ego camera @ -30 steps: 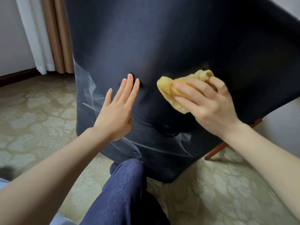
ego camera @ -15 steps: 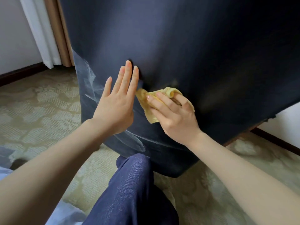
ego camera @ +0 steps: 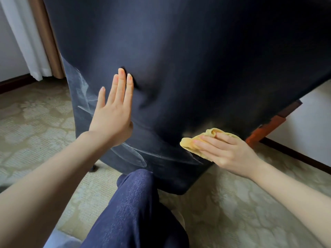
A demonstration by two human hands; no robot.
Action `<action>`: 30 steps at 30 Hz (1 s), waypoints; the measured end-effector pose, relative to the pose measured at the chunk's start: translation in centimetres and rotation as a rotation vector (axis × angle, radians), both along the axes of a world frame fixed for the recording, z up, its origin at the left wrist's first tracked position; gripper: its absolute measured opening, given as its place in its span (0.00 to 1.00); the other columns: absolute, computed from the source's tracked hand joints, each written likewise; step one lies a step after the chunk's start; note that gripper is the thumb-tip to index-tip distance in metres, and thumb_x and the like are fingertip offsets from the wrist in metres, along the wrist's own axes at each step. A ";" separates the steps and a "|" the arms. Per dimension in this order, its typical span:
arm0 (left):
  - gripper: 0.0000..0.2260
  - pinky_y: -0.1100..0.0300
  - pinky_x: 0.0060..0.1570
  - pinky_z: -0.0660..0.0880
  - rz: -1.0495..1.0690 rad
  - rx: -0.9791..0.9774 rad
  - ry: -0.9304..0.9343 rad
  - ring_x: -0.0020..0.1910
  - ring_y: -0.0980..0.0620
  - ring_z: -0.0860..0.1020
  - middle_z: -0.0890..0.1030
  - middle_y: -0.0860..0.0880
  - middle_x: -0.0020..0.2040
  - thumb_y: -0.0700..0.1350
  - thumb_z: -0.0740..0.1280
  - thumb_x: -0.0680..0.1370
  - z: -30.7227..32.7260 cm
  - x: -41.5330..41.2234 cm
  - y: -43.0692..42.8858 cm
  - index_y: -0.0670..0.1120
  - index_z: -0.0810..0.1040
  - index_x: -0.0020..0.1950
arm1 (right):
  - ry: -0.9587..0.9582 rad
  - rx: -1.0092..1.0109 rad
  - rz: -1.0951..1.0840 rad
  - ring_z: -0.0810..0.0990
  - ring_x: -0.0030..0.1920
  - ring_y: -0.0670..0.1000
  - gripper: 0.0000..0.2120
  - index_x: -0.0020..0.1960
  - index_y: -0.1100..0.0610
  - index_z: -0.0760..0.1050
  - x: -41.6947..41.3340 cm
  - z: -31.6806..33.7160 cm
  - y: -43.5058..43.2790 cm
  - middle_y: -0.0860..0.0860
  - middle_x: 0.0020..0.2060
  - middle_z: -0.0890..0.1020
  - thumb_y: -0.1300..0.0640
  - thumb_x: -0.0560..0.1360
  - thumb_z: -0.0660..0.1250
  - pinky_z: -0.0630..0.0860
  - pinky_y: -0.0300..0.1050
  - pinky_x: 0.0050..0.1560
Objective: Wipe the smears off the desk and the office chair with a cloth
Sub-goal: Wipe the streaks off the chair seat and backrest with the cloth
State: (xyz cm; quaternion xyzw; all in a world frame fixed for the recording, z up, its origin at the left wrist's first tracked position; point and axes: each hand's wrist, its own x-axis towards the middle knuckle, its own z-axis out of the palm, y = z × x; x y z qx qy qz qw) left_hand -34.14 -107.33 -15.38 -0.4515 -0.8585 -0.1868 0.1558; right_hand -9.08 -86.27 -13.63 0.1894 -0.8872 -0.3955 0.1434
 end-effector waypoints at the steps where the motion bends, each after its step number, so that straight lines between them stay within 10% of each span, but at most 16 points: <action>1: 0.44 0.41 0.72 0.50 -0.002 0.003 -0.004 0.77 0.44 0.39 0.36 0.41 0.77 0.36 0.64 0.69 0.0 0.0 0.0 0.39 0.37 0.76 | 0.018 0.006 0.002 0.79 0.60 0.52 0.14 0.58 0.58 0.81 0.5 0.9 0.1 0.53 0.61 0.79 0.65 0.77 0.61 0.73 0.47 0.62; 21: 0.44 0.44 0.73 0.46 0.032 0.119 -0.026 0.77 0.45 0.40 0.39 0.42 0.78 0.34 0.64 0.69 -0.1 -0.1 0.0 0.40 0.40 0.77 | 0.606 -0.191 0.226 0.83 0.51 0.48 0.13 0.41 0.52 0.85 -10.5 5.6 -6.1 0.48 0.50 0.84 0.61 0.78 0.65 0.70 0.45 0.55; 30: 0.44 0.44 0.73 0.47 -0.227 0.197 0.194 0.77 0.41 0.45 0.46 0.43 0.78 0.34 0.59 0.65 -1.3 4.4 1.1 0.44 0.46 0.78 | 0.192 -0.200 0.063 0.79 0.59 0.49 0.16 0.61 0.57 0.78 -6.4 -3.9 -3.9 0.49 0.60 0.80 0.61 0.73 0.70 0.74 0.47 0.61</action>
